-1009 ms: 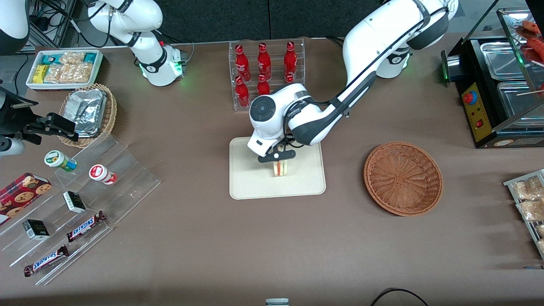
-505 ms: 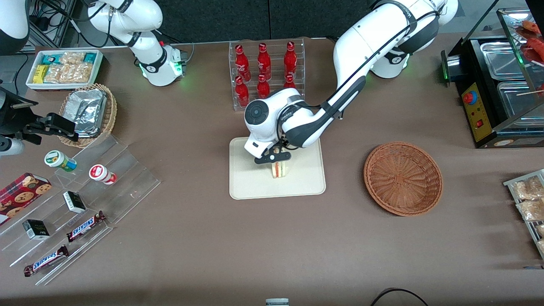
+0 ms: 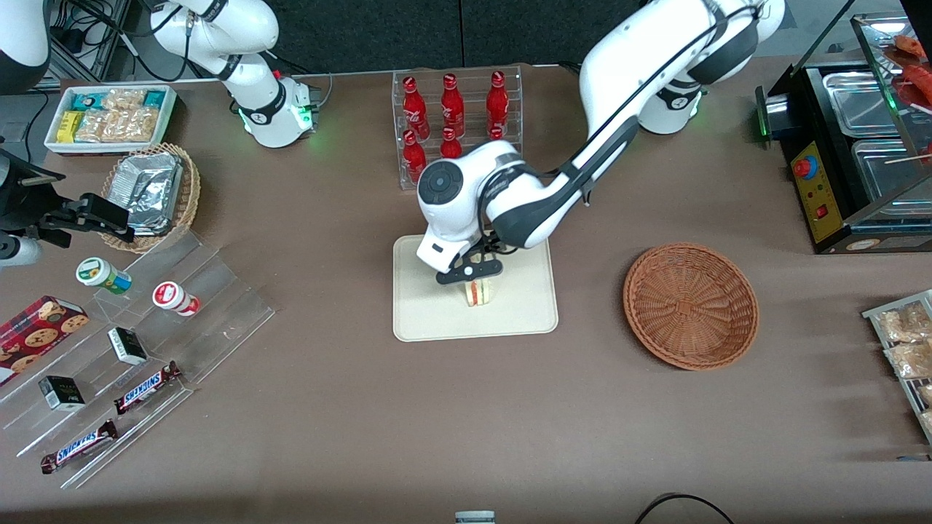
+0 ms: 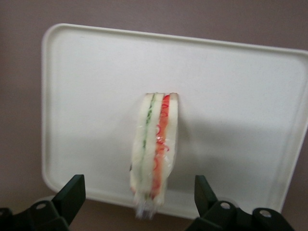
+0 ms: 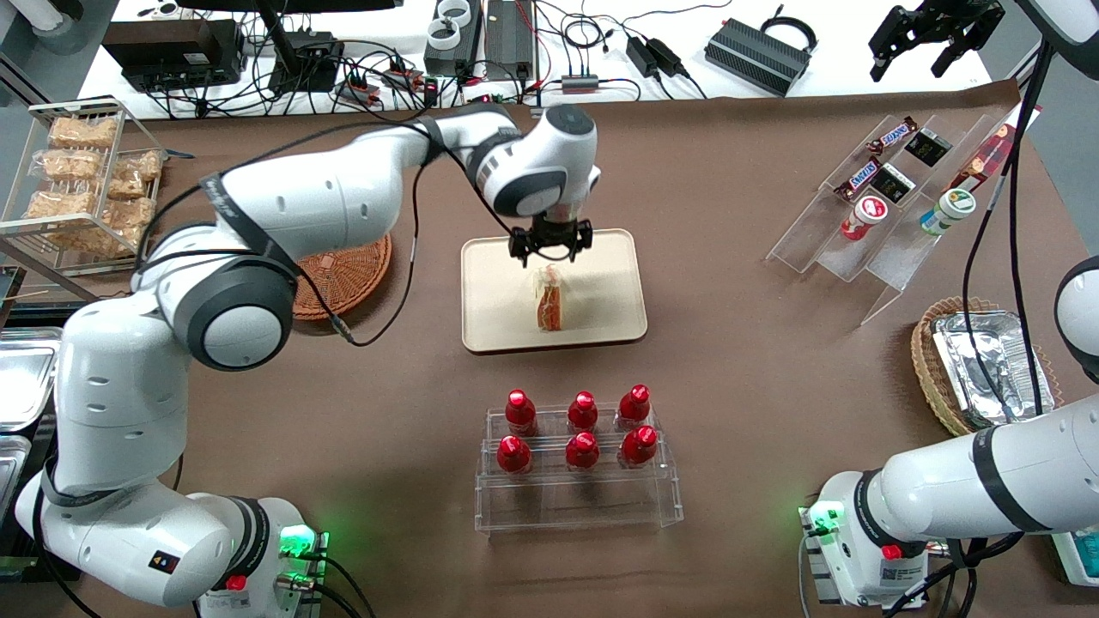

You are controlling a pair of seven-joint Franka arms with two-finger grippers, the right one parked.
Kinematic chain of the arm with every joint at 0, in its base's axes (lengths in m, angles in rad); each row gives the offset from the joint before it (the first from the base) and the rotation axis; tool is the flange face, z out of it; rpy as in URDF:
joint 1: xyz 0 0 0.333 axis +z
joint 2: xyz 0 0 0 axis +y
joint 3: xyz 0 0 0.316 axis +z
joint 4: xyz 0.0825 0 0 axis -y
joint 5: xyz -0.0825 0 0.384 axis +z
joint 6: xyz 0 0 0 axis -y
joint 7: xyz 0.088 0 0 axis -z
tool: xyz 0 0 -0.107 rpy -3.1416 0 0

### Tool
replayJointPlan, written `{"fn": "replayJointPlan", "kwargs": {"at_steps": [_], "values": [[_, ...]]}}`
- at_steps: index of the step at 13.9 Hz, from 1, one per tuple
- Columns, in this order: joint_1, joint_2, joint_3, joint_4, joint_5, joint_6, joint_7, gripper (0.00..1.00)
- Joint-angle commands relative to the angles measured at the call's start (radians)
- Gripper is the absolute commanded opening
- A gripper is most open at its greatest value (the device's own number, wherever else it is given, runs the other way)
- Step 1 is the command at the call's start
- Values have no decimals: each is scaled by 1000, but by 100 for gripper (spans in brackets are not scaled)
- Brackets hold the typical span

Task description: Place sandwich from basket to tray

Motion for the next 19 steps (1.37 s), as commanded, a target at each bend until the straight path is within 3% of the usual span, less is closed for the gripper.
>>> {"fn": "replayJointPlan", "kwargs": {"at_steps": [1, 3, 6, 7, 11, 15, 19], "values": [[87, -164, -2, -29, -106, -112, 1, 100], [150, -274, -2, -32, -161, -233, 102, 100], [350, -437, 1, -39, -333, -414, 392, 100], [415, -481, 0, -39, -351, -465, 469, 100], [610, -575, 4, -40, -351, -603, 737, 100], [820, -572, 6, -63, -322, -596, 966, 100], [840, -578, 7, -98, -316, -574, 983, 100]]}}
